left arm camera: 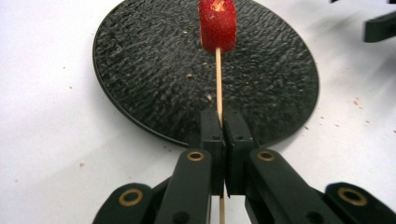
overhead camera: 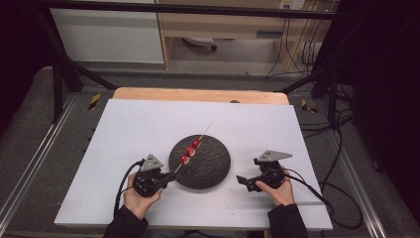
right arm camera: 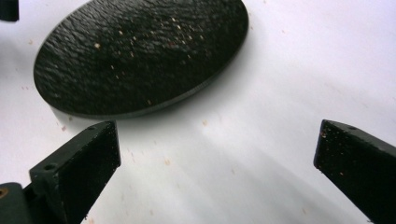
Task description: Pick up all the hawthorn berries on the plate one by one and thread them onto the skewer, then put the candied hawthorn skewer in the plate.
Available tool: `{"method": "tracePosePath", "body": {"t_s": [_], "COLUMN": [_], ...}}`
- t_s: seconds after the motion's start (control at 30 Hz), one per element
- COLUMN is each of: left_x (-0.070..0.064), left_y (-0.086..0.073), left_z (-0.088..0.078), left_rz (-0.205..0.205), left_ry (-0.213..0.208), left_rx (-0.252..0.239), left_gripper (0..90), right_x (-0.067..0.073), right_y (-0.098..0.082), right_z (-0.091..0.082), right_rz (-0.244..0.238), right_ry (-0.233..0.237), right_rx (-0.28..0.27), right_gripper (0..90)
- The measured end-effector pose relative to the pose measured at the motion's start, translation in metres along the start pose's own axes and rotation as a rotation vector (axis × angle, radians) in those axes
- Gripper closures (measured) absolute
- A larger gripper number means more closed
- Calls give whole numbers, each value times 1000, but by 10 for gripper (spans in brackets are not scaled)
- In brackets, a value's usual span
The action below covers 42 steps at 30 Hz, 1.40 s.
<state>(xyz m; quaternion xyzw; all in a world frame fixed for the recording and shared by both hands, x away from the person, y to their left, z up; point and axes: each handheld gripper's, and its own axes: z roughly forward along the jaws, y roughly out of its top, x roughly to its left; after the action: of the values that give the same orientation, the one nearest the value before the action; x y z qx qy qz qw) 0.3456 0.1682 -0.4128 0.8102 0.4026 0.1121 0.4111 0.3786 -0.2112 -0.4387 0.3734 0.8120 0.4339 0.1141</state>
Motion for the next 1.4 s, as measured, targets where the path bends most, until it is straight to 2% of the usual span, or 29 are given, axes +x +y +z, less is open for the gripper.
{"method": "tracePosePath", "body": {"t_s": [0.17,0.43,0.53,0.6,0.97,1.17,1.4], "left_x": [1,-1,-2,-3,-9,-15,-19], "left_y": [7,12,14,14,22,29,31], "left_z": [12,26,30,33,40,46,52], "left_rz": [7,12,27,22,43,52,66], "left_ry": [26,21,35,37,58,98,111], "left_rx": [45,120,150,166,226,270,271], "left_gripper": [885,884,884,884,881,879,878], "right_x": [-3,-7,-9,-10,-11,-12,-15], "right_y": [-10,-24,-28,-30,-33,-35,-37], "right_z": [-8,-16,-18,-20,-23,-26,-27], "right_rz": [0,14,23,29,36,45,46], "right_ry": [-12,-29,-39,-42,-45,-43,-45], "right_rx": [11,7,14,13,6,-4,-2], "right_gripper": [13,12,12,12,12,13,13]}}
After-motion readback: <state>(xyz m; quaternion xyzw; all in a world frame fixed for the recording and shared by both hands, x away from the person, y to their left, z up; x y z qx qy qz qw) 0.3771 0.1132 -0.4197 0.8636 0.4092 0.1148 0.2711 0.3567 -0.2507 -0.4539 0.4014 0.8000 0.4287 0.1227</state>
